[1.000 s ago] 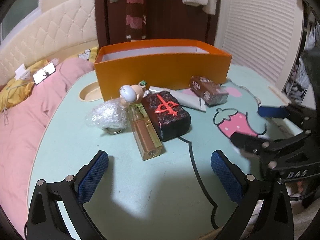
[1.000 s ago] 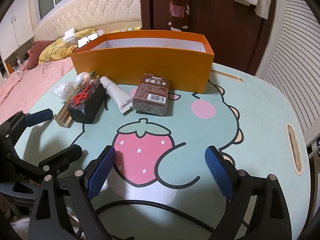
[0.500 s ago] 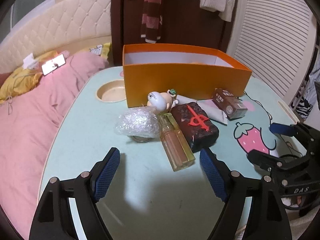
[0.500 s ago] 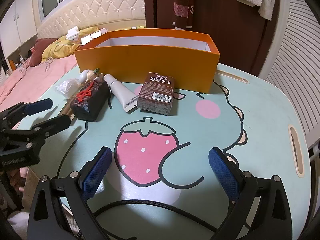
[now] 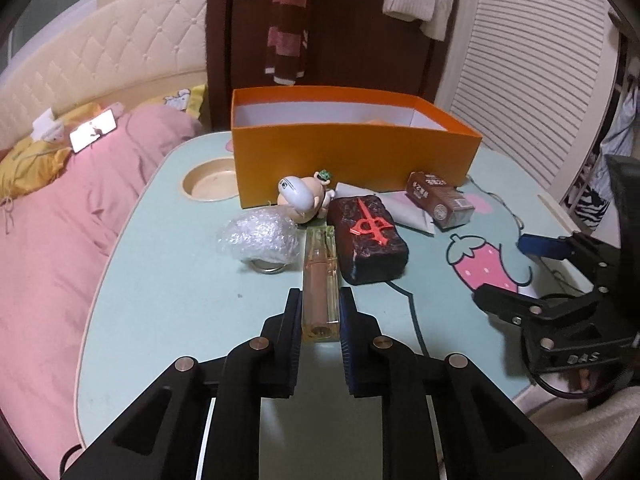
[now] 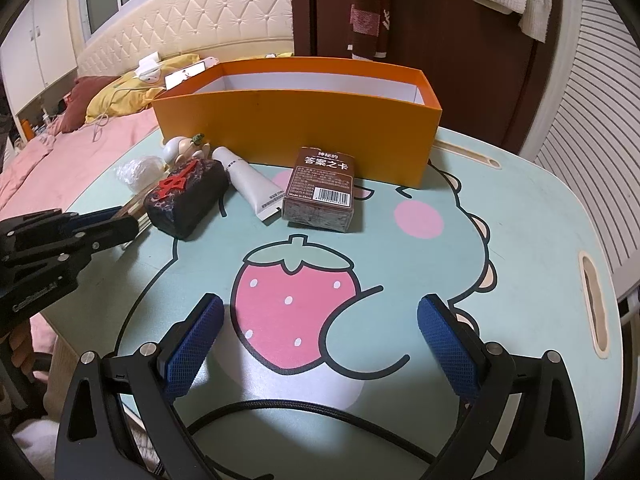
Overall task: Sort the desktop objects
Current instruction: 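Grasp the amber perfume bottle upright with the left gripper, then grasp the black case with red symbol with the right while the left holds the bottle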
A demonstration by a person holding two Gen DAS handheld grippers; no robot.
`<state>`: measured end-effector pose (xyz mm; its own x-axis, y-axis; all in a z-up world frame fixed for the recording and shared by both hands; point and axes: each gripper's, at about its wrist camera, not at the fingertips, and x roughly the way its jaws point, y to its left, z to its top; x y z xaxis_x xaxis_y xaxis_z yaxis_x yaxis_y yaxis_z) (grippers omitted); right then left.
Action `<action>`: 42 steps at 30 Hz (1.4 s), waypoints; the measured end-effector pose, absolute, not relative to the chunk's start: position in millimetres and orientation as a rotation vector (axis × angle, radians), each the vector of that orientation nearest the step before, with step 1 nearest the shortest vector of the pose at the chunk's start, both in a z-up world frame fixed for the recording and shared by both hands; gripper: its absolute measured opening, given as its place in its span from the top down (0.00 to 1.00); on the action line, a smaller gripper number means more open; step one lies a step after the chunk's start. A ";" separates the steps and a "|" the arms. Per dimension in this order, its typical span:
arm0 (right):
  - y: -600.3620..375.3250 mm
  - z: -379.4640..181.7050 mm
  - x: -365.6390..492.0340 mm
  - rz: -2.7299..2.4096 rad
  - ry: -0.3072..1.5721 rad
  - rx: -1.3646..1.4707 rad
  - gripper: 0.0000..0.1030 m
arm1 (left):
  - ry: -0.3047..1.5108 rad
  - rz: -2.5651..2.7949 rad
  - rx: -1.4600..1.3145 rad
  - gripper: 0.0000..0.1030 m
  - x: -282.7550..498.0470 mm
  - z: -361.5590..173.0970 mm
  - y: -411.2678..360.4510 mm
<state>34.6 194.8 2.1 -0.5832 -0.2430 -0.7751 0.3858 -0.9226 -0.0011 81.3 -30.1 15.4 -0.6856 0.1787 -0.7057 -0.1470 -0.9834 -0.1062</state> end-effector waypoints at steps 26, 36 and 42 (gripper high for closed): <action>193.2 4.0 35.6 -2.509 0.245 1.198 0.05 | -0.048 2.778 -1.071 0.84 86.8 14.8 -38.9; 174.9 32.3 35.4 -2.477 0.222 1.077 0.05 | -0.085 2.890 -0.940 0.84 98.7 29.3 -55.0; 138.3 52.5 13.4 -2.407 0.120 1.052 0.06 | -0.154 2.936 -0.952 0.84 101.0 29.5 -73.8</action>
